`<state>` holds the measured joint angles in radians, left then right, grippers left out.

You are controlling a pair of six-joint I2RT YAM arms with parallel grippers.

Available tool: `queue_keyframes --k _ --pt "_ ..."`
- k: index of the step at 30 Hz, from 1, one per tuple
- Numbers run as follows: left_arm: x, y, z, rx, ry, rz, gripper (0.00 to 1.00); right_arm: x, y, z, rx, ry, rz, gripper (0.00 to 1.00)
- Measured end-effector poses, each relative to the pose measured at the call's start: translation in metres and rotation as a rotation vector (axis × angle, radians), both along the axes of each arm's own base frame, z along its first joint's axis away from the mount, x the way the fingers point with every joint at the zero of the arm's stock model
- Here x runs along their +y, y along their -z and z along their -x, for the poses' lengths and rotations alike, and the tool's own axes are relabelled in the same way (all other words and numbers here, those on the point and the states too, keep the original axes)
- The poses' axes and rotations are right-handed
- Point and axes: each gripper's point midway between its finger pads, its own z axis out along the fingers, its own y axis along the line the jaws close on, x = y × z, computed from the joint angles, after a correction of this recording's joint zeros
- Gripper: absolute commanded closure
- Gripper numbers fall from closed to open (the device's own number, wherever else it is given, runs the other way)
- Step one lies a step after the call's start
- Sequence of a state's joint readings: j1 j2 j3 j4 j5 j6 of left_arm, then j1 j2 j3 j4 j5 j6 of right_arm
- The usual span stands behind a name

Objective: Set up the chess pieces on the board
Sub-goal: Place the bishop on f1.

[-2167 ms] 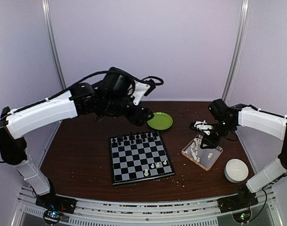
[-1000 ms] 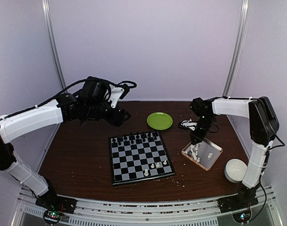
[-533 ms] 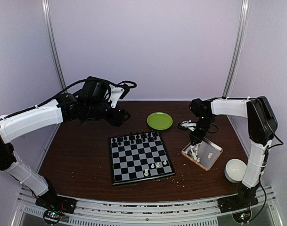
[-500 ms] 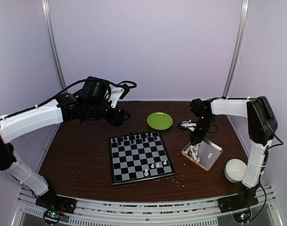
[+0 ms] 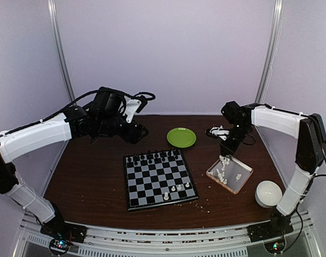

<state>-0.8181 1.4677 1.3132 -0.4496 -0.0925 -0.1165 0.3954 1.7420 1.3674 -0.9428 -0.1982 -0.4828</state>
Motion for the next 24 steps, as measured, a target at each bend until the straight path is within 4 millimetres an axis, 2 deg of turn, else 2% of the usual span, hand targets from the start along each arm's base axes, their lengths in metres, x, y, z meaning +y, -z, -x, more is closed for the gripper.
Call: queue_keyframes --k 4,7,12,15,19,24 --pt "0.000 0.000 0.000 -0.001 -0.001 -0.001 0.35 0.004 -0.032 0.011 -0.054 -0.021 -0.035 0.98" --pt "0.001 0.000 -0.001 -0.006 -0.005 -0.005 0.35 0.024 -0.042 0.028 -0.061 -0.100 -0.049 0.98" --pt "0.010 -0.007 -0.006 -0.025 -0.033 -0.003 0.35 0.080 -0.043 0.079 -0.033 -0.340 -0.046 0.97" --pt "0.024 -0.018 -0.014 -0.045 -0.073 0.015 0.35 0.111 -0.047 0.110 -0.016 -0.488 -0.038 0.97" --pt "0.047 -0.036 -0.026 -0.080 -0.141 0.053 0.35 0.145 -0.046 0.128 -0.001 -0.604 -0.025 0.97" --pt "0.073 -0.053 -0.035 -0.117 -0.215 0.096 0.35 0.181 -0.030 0.138 0.036 -0.683 0.007 0.98"
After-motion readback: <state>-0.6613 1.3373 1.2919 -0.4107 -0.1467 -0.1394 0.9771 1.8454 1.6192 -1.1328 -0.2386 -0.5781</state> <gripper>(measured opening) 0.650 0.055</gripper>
